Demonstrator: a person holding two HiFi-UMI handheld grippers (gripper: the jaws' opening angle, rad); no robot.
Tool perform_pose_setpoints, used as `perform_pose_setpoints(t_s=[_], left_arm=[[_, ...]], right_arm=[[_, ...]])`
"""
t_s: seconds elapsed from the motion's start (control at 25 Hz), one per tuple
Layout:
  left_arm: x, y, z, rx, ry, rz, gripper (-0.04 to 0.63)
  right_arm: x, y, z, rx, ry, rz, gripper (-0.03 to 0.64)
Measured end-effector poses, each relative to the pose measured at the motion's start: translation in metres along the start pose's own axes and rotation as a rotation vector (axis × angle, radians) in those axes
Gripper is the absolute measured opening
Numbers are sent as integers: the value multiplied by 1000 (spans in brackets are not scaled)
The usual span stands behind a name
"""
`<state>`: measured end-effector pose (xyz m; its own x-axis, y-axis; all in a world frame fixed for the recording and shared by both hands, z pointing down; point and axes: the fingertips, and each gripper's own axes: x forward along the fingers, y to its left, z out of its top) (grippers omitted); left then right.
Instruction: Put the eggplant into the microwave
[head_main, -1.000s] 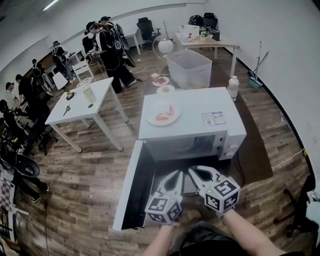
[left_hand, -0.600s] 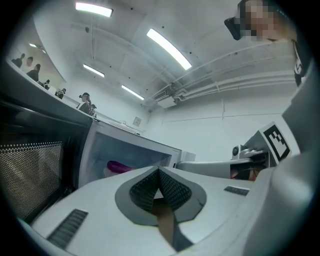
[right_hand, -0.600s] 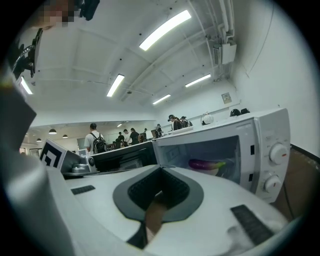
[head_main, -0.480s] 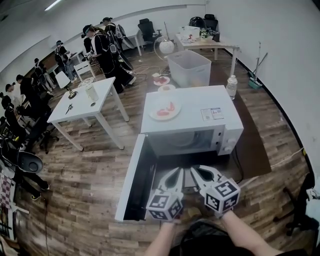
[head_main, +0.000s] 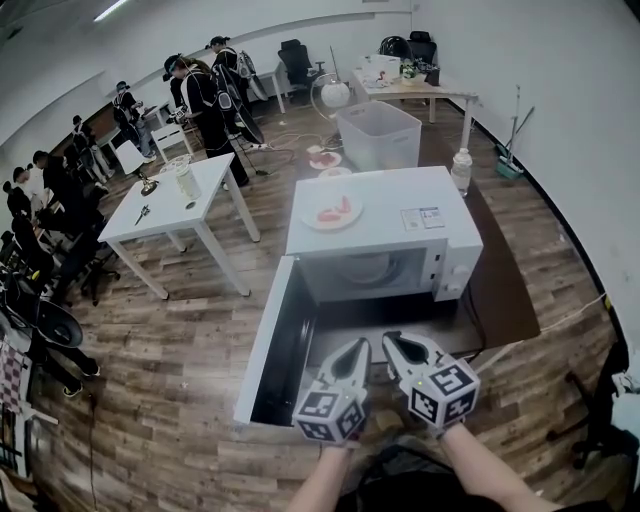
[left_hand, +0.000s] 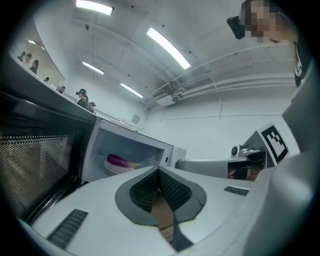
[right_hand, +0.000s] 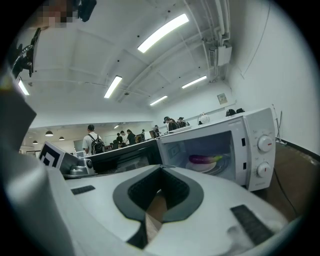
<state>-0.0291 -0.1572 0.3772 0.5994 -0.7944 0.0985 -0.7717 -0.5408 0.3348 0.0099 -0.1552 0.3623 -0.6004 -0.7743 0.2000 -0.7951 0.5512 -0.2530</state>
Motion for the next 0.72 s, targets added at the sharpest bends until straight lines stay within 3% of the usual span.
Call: perform_pose_setpoints(t_s=[0.72], left_arm=[[-22, 6, -8, -35, 1, 24, 0]], right_arm=[[-10, 14, -15, 11, 22, 9, 0]])
